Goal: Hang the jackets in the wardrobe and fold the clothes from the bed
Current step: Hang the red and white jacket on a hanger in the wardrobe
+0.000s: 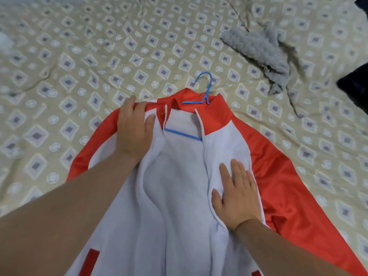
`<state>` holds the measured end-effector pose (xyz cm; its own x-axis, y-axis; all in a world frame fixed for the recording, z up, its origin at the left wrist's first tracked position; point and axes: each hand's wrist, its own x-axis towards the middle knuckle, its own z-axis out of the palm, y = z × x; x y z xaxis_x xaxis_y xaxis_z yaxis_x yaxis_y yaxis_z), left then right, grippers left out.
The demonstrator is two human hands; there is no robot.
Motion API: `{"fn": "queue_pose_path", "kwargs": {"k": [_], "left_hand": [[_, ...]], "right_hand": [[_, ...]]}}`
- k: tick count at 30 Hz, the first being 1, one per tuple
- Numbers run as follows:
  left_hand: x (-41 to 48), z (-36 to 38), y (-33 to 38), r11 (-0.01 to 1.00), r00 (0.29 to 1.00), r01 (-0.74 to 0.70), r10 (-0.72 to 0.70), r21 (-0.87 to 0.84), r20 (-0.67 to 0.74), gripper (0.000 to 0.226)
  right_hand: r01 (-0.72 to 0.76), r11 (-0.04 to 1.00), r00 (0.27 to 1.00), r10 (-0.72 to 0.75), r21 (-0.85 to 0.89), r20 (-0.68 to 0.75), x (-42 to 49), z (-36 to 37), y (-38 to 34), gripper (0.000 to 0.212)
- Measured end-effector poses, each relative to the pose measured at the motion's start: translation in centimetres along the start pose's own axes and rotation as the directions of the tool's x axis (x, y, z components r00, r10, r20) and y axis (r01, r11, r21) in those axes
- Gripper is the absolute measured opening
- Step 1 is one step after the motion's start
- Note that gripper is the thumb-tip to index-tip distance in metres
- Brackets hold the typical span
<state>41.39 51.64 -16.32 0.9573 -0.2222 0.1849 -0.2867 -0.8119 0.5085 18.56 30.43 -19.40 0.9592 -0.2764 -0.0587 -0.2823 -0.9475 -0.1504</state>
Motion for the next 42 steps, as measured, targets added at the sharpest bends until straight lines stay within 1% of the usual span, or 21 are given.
{"fn": "queue_pose_path", "kwargs": {"k": [2,4,5,7,9,12,14,15,16,17,18,19,20,21,23,26,31,33,36,38,42], "left_hand": [[-7.4,-1.9,1.5,0.992,0.997,0.052,-0.057,-0.113,-0.043,0.054],[-17.1,-3.1,2.5,0.991,0.997,0.082,-0.082,-0.103,0.005,0.06],[-21.9,-3.5,2.7,0.994,0.996,0.083,-0.08,-0.071,0.038,0.062],[-29.0,-3.8,2.3,0.996,0.989,0.016,-0.028,0.082,0.144,0.066],[-32.5,-3.3,1.5,0.97,0.957,-0.035,-0.037,0.24,0.288,0.069],[-32.9,-2.7,1.1,0.947,0.951,-0.063,-0.039,0.314,0.308,0.074],[-32.5,-3.0,1.2,0.94,0.946,-0.082,-0.031,0.331,0.323,0.073],[-32.5,-3.1,1.3,0.942,0.944,-0.075,-0.038,0.326,0.327,0.072],[-32.4,-3.0,1.3,0.947,0.942,-0.061,-0.05,0.316,0.331,0.074],[-32.4,-3.0,1.3,0.951,0.943,-0.057,-0.048,0.303,0.33,0.076],[-32.4,-3.0,1.2,0.956,0.948,-0.06,-0.036,0.288,0.316,0.076],[-32.5,-2.9,1.1,0.959,0.955,-0.068,-0.017,0.276,0.297,0.075],[-32.6,-2.8,0.9,0.961,0.961,-0.078,0.003,0.265,0.275,0.073],[-32.7,-2.6,0.8,0.963,0.966,-0.086,0.017,0.256,0.258,0.07],[-33.0,-2.6,0.8,0.966,0.972,-0.091,0.034,0.24,0.231,0.067],[-33.2,-2.6,0.8,0.973,0.982,-0.089,0.05,0.213,0.182,0.065],[-33.4,-2.9,0.9,0.984,0.986,-0.07,0.043,0.162,0.161,0.058],[-33.6,-3.0,0.8,0.99,0.988,-0.053,0.033,0.133,0.15,0.054],[-34.2,-3.3,1.0,0.997,0.984,-0.047,0.035,0.066,0.176,0.054],[-35.0,-3.3,0.9,0.998,0.981,-0.04,0.03,0.044,0.193,0.055],[-37.8,-4.3,1.5,1.0,0.98,0.02,-0.018,-0.009,0.198,0.052]], "right_hand": [[-0.004,1.0,1.0,0.004,0.015,-0.03,0.1,-0.2,-0.1,0.071],[-0.008,1.0,0.999,0.009,0.021,-0.048,-0.2,0.0,-0.1,0.071],[-0.016,0.999,0.998,0.019,0.04,-0.057,-0.3,0.0,-0.1,0.071],[-0.026,0.998,0.998,0.029,0.062,-0.056,-0.6,0.0,-0.1,0.072],[-0.02,0.998,0.999,0.023,0.061,-0.044,-0.8,-0.3,-0.2,0.073],[-0.034,0.994,0.999,0.036,0.101,-0.018,-1.1,-1.0,-0.4,0.073],[-0.089,0.961,0.993,0.105,0.262,-0.049,-2.8,-1.9,-1.2,0.069],[-0.086,0.926,0.987,0.13,0.367,-0.097,-4.4,-2.3,-1.9,0.064],[-0.023,0.897,0.981,0.106,0.44,-0.165,-6.5,-2.6,-3.0,0.059],[0.098,0.878,0.97,0.02,0.468,-0.241,-8.9,-3.0,-4.3,0.051],[0.247,0.862,0.946,-0.116,0.443,-0.303,-11.6,-3.2,-5.7,0.041],[0.393,0.828,0.906,-0.274,0.401,-0.322,-14.1,-2.8,-6.7,0.029],[0.493,0.789,0.866,-0.406,0.366,-0.293,-16.0,-2.0,-7.2,0.019],[0.537,0.766,0.843,-0.484,0.354,-0.233,-17.3,-1.0,-7.3,0.014],[0.515,0.769,0.853,-0.505,0.379,-0.133,-18.5,1.0,-6.5,0.015],[0.477,0.769,0.868,-0.489,0.426,-0.088,-19.1,1.7,-5.9,0.017],[0.539,0.791,0.837,-0.543,0.29,-0.073,-21.8,0.5,-6.0,0.021],[0.569,0.769,0.816,-0.572,0.29,-0.086,-23.7,0.6,-5.6,0.032],[0.567,0.777,0.815,-0.576,0.272,-0.053,-25.8,0.5,-5.7,0.058],[0.57,0.784,0.815,-0.577,0.248,-0.05,-26.4,0.5,-6.0,0.053],[0.592,0.763,0.8,-0.597,0.261,-0.069,-27.5,0.3,-7.4,0.022]]}}
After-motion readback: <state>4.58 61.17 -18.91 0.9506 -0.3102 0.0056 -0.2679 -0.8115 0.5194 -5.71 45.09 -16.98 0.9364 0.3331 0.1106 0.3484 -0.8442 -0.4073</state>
